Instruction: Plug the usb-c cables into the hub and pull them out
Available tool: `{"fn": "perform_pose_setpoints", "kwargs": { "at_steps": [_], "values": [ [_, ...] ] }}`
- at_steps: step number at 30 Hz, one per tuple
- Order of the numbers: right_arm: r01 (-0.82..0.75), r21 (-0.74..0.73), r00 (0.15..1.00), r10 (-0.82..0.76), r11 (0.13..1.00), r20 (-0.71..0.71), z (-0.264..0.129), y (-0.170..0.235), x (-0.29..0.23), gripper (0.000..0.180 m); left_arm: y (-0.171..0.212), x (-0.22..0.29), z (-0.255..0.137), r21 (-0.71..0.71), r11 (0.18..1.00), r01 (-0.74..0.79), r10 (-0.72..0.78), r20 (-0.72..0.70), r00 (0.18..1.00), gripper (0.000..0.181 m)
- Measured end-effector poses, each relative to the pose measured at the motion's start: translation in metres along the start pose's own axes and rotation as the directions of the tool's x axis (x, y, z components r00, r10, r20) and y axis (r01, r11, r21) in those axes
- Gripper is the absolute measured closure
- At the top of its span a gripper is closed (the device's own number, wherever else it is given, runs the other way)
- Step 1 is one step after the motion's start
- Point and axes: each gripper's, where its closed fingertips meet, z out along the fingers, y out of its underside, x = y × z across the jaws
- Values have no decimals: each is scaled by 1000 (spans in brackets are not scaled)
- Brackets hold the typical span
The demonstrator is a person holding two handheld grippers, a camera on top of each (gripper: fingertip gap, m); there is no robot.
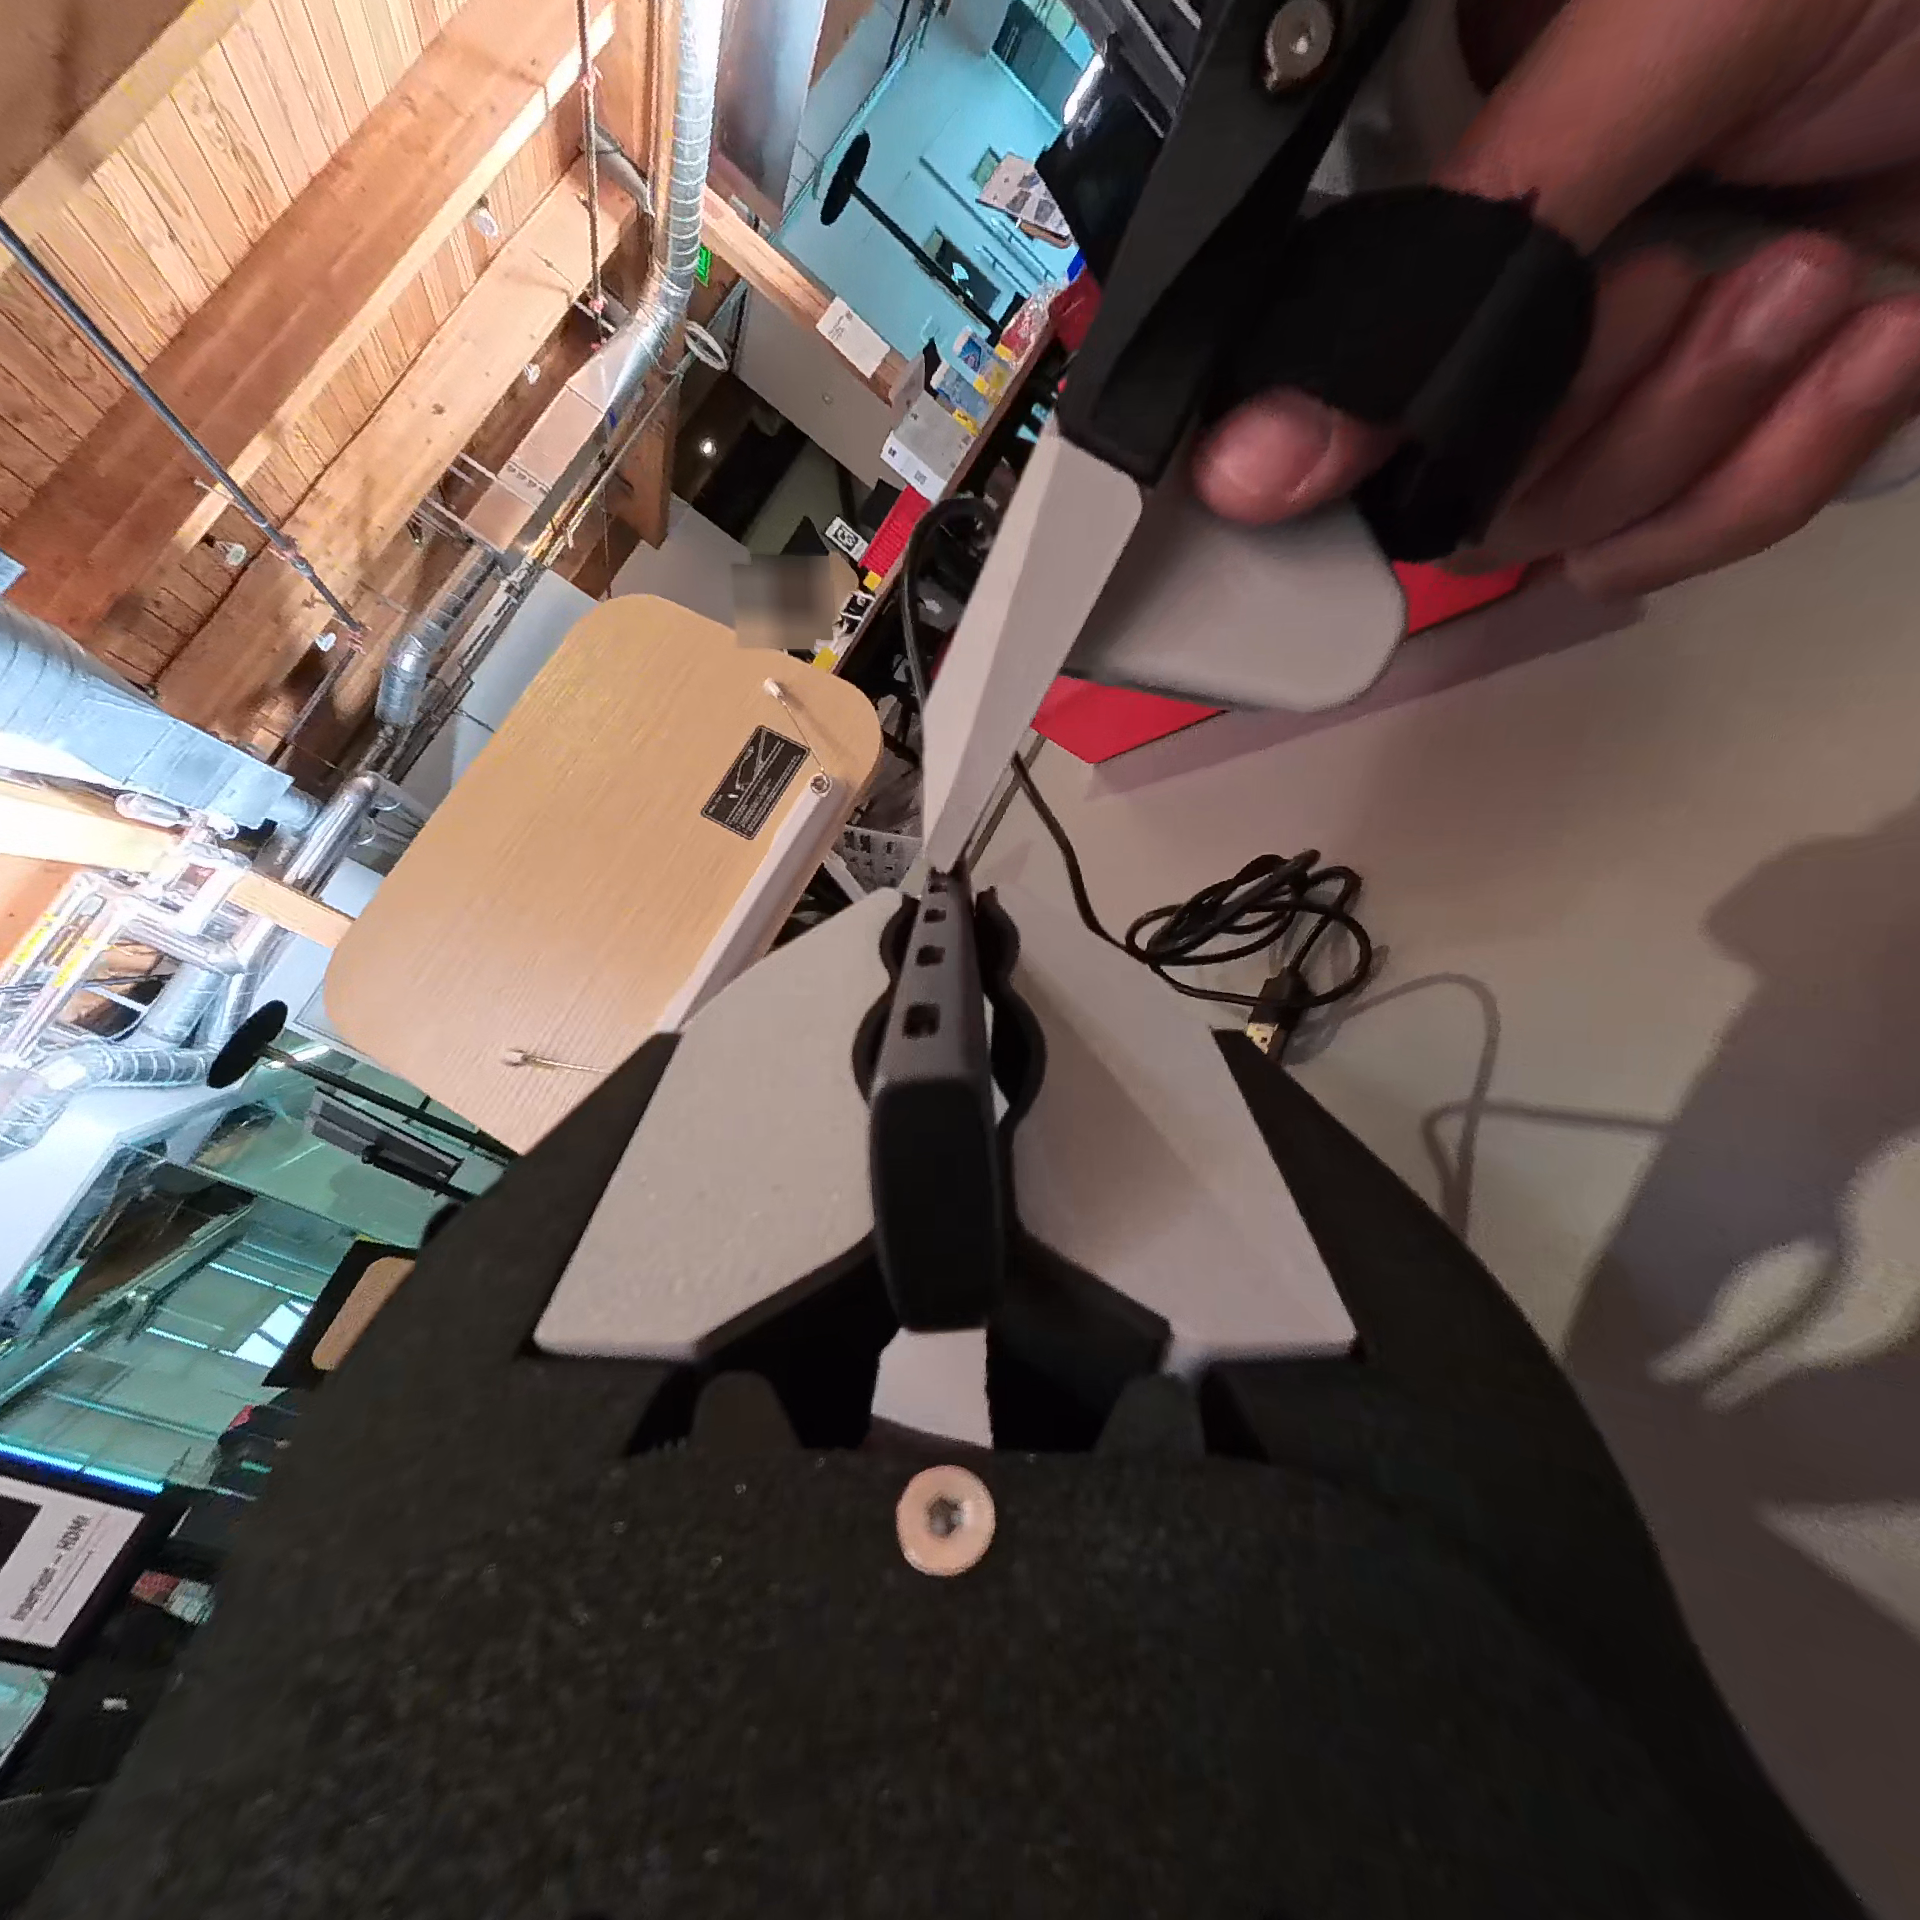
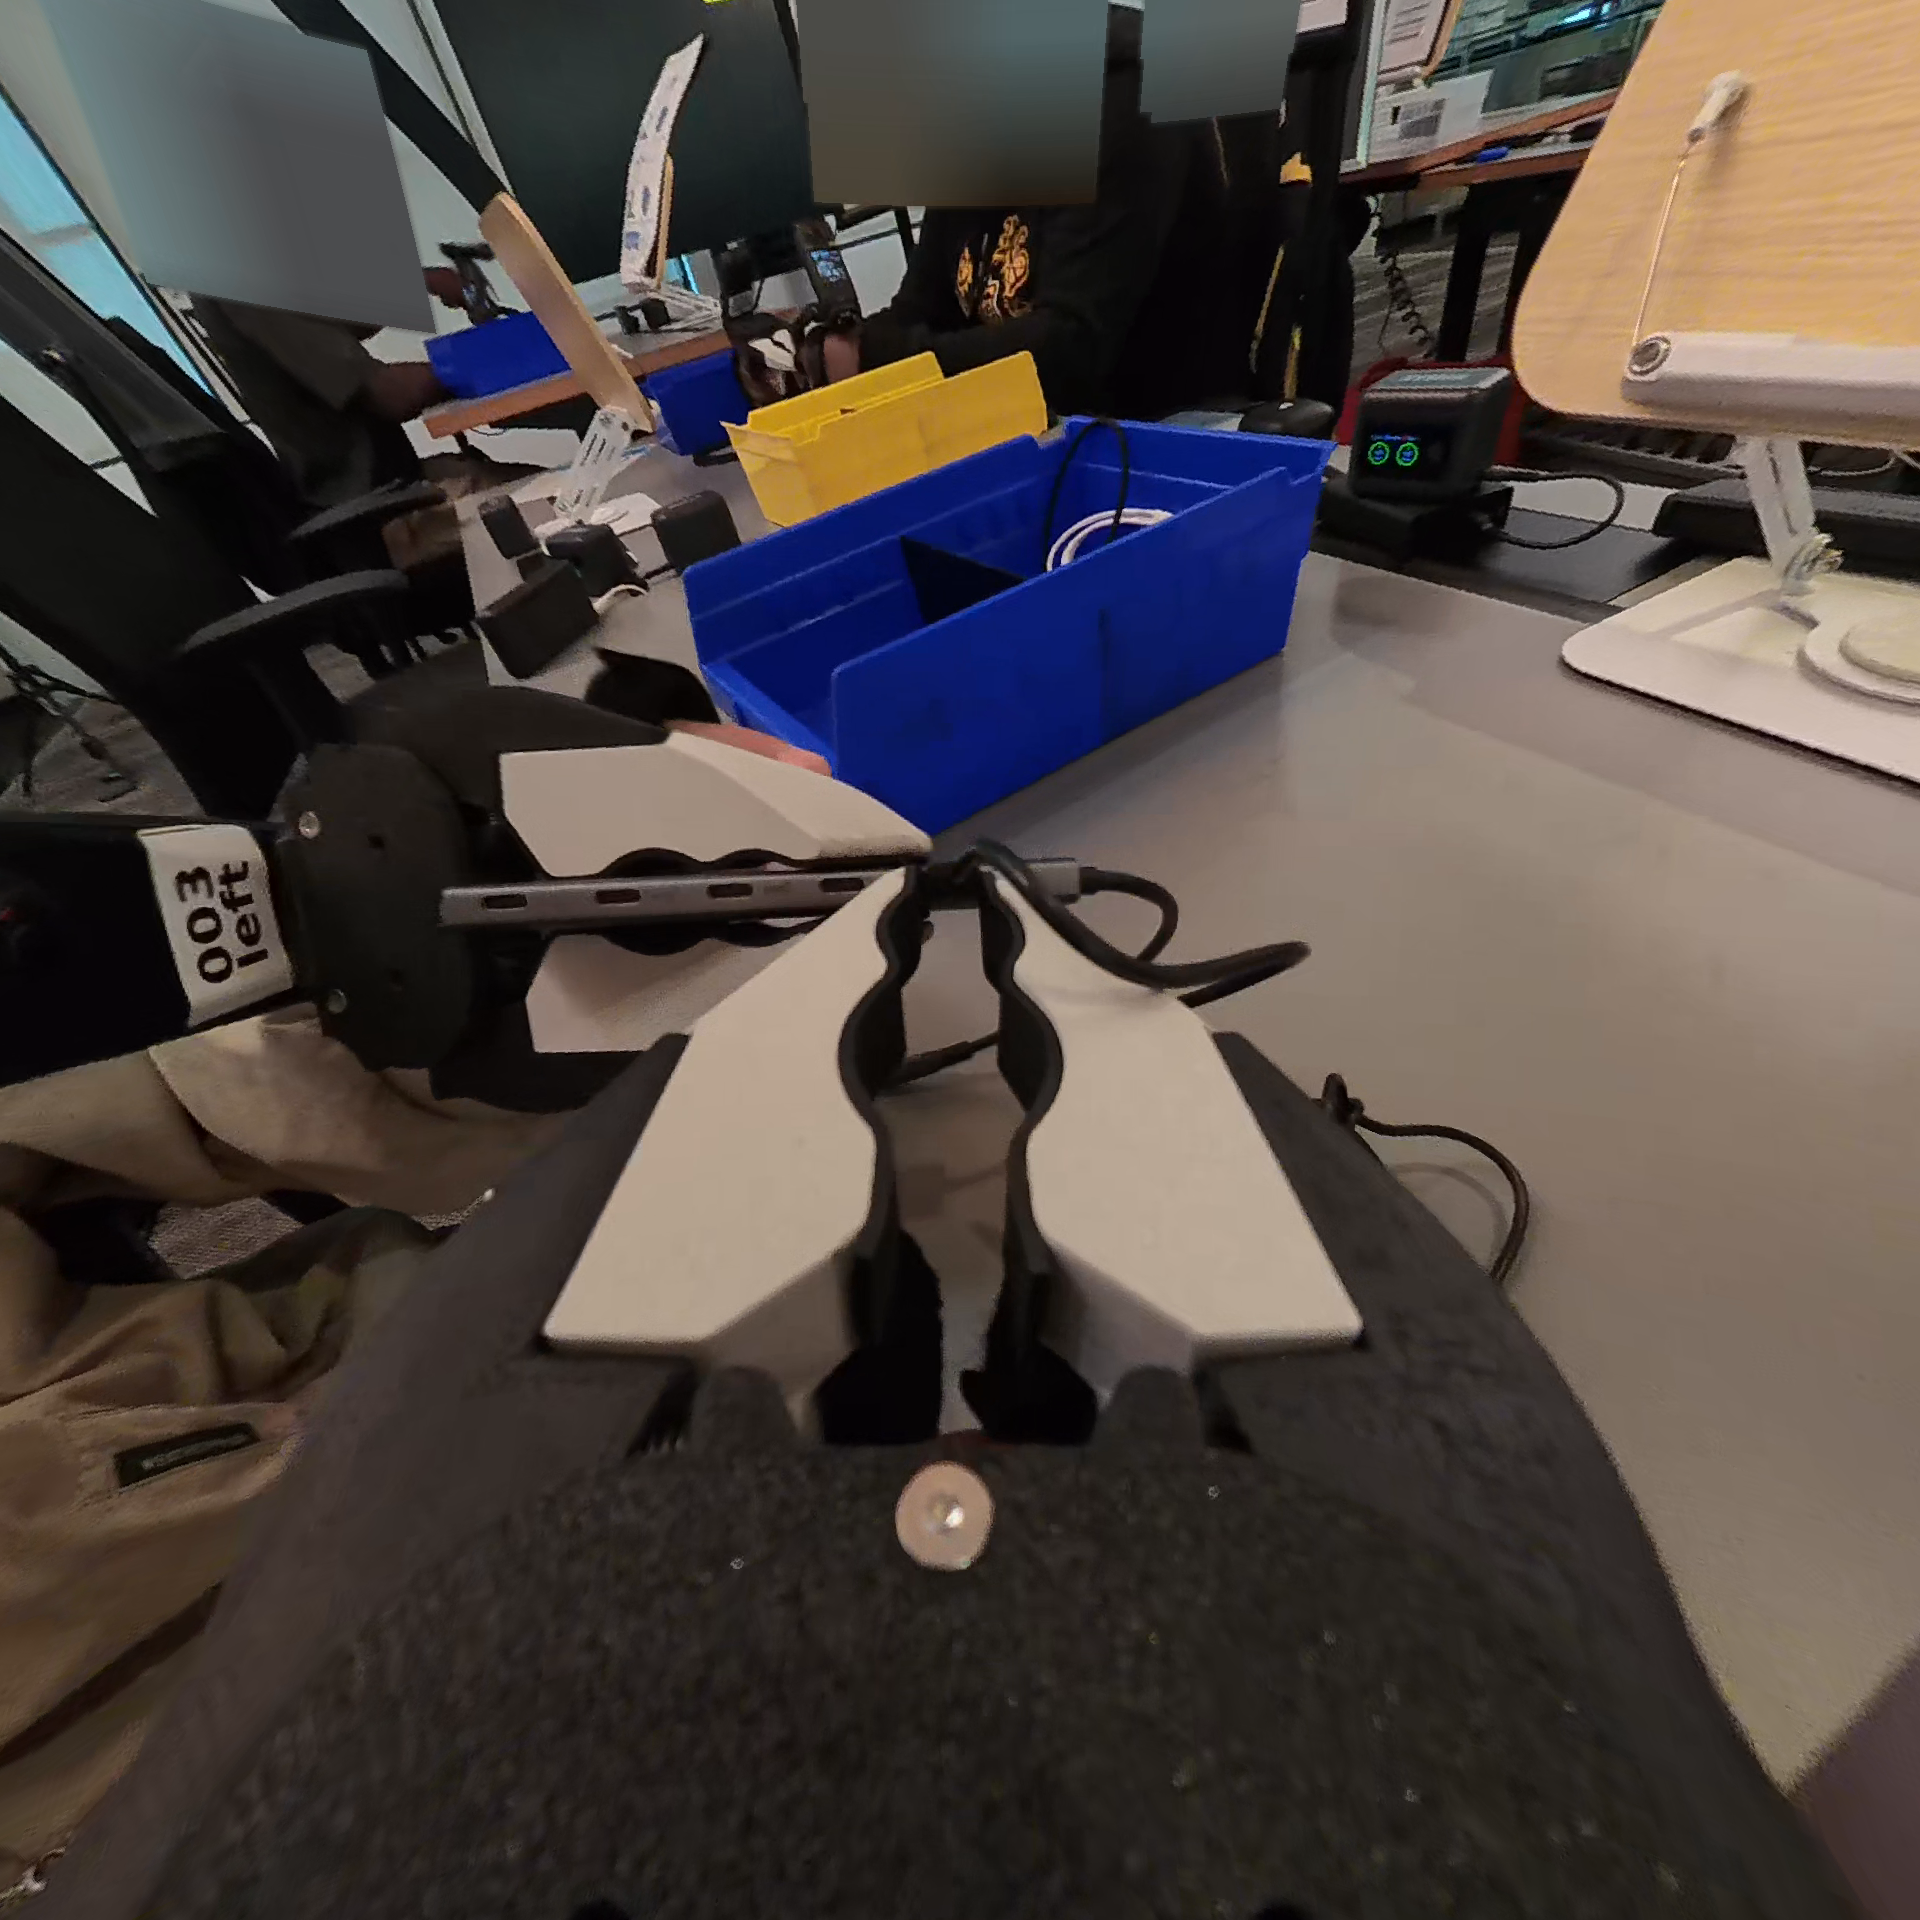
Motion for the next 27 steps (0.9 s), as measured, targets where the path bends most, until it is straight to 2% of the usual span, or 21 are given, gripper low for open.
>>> {"fn": "perform_pose_setpoints", "kwargs": {
  "at_steps": [5, 12, 17, 19, 21, 24, 27],
  "values": [
    [-10, 2, 999, 10, 1000, -41, 0, 1, 1, 170, 8, 1, 2, -38, 999, 21, -21, -3, 1000, 170],
    [-95, -16, 995, 95, 995, -11, 6, 9, -3, 170, 8, 5, 3, -21, 1000, -19, 19, 3, 1000, 170],
    [-150, -11, 989, 150, 989, 1, 4, 8, 2, 170, 15, 4, 8, -100, 995, 32, -35, -22, 999, 169],
    [-169, 67, 985, 171, 983, -34, -9, -6, 17, 170, 43, -8, 8, -205, 977, 64, -62, 17, 998, 170],
    [-180, 125, 981, 187, 976, -50, -31, -21, 36, 170, 66, -27, 3, -239, 960, 148, -136, 64, 989, 170],
    [-196, 94, 980, 194, 976, 33, -51, -29, 43, 170, 67, -38, 0, -224, 955, 196, -181, 85, 980, 170],
    [-227, 14, 969, 225, 974, 106, -62, -31, 42, 170, 54, -26, 3, -198, 968, 154, -147, 52, 988, 170]
  ]
}}
